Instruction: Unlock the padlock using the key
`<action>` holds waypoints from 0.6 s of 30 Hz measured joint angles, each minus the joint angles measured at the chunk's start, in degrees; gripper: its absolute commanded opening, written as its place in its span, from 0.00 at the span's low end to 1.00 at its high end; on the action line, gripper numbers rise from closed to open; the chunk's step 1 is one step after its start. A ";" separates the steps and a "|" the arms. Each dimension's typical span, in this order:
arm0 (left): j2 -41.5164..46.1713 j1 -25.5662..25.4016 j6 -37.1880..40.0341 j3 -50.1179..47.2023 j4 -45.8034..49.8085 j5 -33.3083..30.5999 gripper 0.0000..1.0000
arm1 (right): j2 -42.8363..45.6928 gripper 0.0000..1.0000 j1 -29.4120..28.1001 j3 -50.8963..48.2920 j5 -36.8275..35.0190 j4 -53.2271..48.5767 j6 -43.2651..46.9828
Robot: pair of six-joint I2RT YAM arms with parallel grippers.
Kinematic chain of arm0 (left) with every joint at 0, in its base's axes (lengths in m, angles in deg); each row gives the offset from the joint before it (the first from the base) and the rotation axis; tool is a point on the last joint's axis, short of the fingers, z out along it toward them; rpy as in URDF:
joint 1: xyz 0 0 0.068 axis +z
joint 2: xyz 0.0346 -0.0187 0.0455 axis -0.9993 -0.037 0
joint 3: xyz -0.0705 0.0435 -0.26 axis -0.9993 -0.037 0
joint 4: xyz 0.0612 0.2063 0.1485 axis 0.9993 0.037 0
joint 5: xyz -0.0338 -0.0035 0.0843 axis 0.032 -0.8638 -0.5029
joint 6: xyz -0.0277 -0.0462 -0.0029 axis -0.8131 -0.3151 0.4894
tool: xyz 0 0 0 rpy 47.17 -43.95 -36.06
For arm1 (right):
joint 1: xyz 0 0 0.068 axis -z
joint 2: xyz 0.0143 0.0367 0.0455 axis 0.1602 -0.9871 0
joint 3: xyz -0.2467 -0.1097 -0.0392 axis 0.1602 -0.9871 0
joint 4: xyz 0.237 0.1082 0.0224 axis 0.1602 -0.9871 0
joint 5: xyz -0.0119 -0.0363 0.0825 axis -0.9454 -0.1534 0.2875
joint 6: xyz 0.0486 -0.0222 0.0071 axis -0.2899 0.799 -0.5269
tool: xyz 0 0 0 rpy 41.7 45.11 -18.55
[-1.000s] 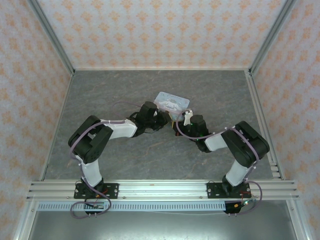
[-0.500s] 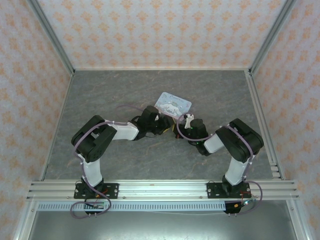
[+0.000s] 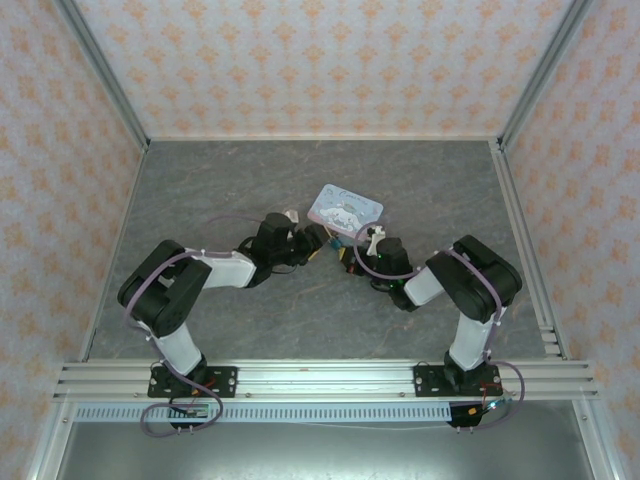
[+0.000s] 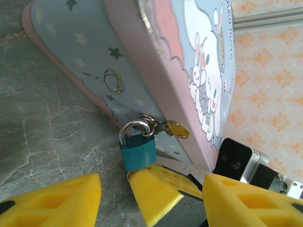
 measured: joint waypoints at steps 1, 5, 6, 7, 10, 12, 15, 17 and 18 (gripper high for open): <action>-0.61 0.00 -0.44 -0.20 -1.22 0.00 0.57 | 0.11 0.00 -0.31 0.22 -0.02 -0.35 -1.09; -2.10 0.00 -1.64 -0.26 -4.44 0.00 0.55 | 0.42 0.00 -1.38 1.51 0.02 -2.03 -4.24; -2.27 0.00 -1.84 -0.26 -5.05 0.00 0.54 | 0.44 0.00 -1.60 1.75 0.04 -2.23 -5.05; -2.43 0.00 -1.99 -0.26 -5.66 0.00 0.53 | 0.44 0.00 -1.66 1.88 0.07 -2.34 -5.77; -2.82 0.00 -2.69 -0.26 -6.47 -0.02 0.51 | 0.44 0.00 -1.70 2.12 0.09 -2.80 -7.65; -3.28 0.00 -2.91 -0.26 -6.93 -0.02 0.51 | 0.52 0.00 -1.70 2.43 0.09 -3.19 -8.55; -4.02 0.00 -2.91 -0.26 -6.95 -0.09 0.51 | 0.87 0.00 -1.81 2.62 0.09 -3.67 -9.40; -4.39 0.00 -2.93 -0.26 -6.93 -0.39 0.52 | 1.07 0.00 -1.86 2.64 0.07 -3.87 -9.88; -4.52 0.00 -2.97 -0.31 -6.84 -0.70 0.53 | 1.18 0.00 -1.88 2.64 0.04 -4.09 -10.03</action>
